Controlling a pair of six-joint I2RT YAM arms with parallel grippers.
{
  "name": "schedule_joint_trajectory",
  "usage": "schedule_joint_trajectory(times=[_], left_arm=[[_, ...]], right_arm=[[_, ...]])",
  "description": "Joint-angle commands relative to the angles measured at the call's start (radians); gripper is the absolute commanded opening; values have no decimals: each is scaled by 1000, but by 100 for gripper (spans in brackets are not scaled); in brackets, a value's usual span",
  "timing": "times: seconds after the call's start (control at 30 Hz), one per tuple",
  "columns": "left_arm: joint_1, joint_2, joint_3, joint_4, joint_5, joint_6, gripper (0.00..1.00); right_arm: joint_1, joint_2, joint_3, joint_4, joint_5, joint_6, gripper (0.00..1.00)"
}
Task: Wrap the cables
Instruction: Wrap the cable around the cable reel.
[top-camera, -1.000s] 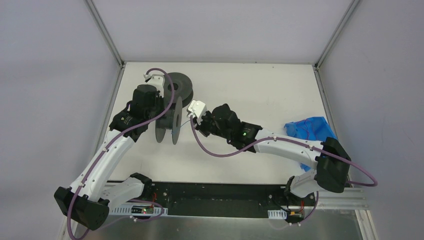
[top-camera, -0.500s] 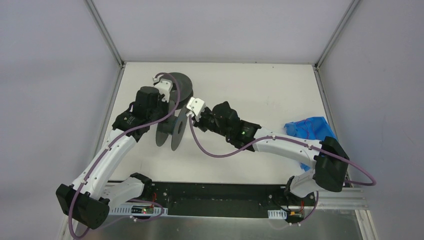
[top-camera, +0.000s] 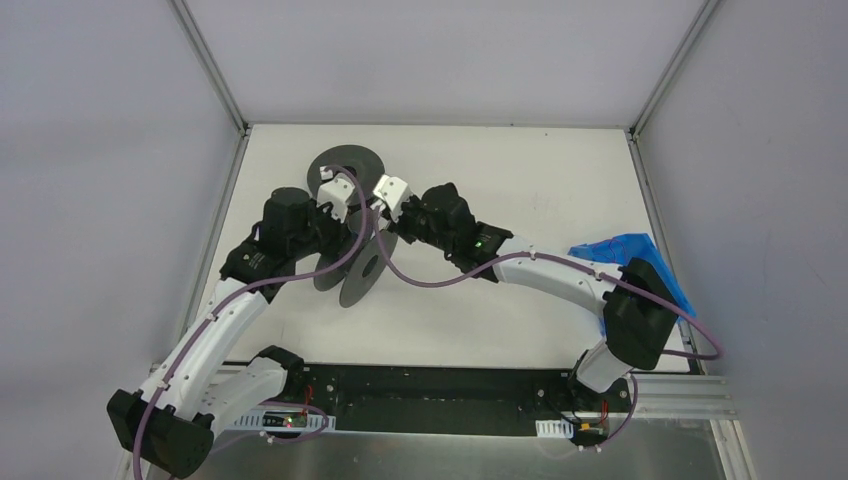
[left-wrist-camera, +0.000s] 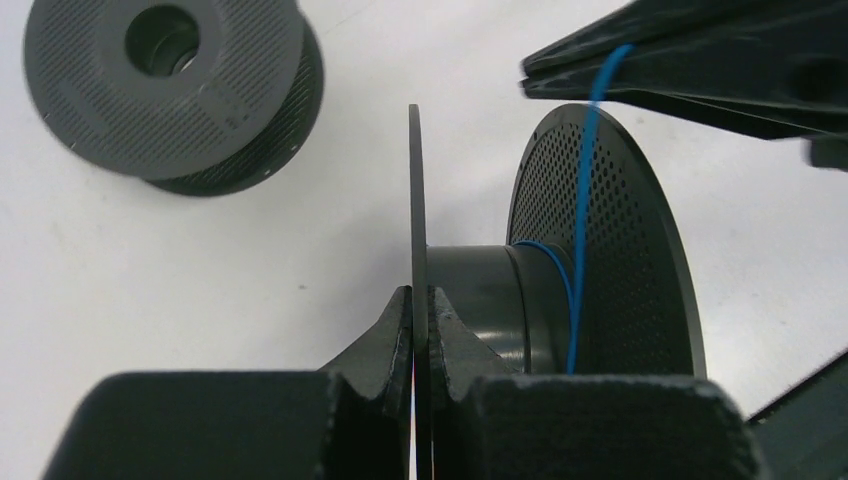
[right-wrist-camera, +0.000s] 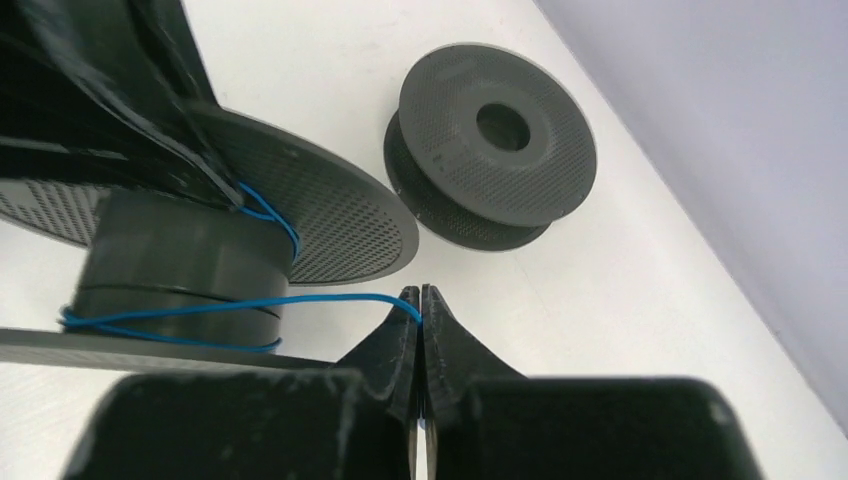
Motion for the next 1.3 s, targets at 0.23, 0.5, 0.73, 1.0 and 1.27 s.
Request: schedule_joint_trajectory(times=[0.23, 0.5, 0.73, 1.0, 1.27], left_arm=[[98, -83, -47, 240, 477, -74, 0], [160, -49, -48, 456, 633, -284, 0], [211, -12, -64, 637, 785, -415, 0], [231, 7, -106, 805, 641, -591, 0], [230, 2, -197, 1010, 450, -827, 0]], right_arm=[[-198, -176, -157, -35, -579, 125, 0], [-248, -206, -218, 77, -741, 330, 0], [-293, -229, -236, 118, -879, 471, 0], [-295, -239, -300, 310, -766, 746, 1], [-295, -196, -379, 572, -614, 1029, 6]])
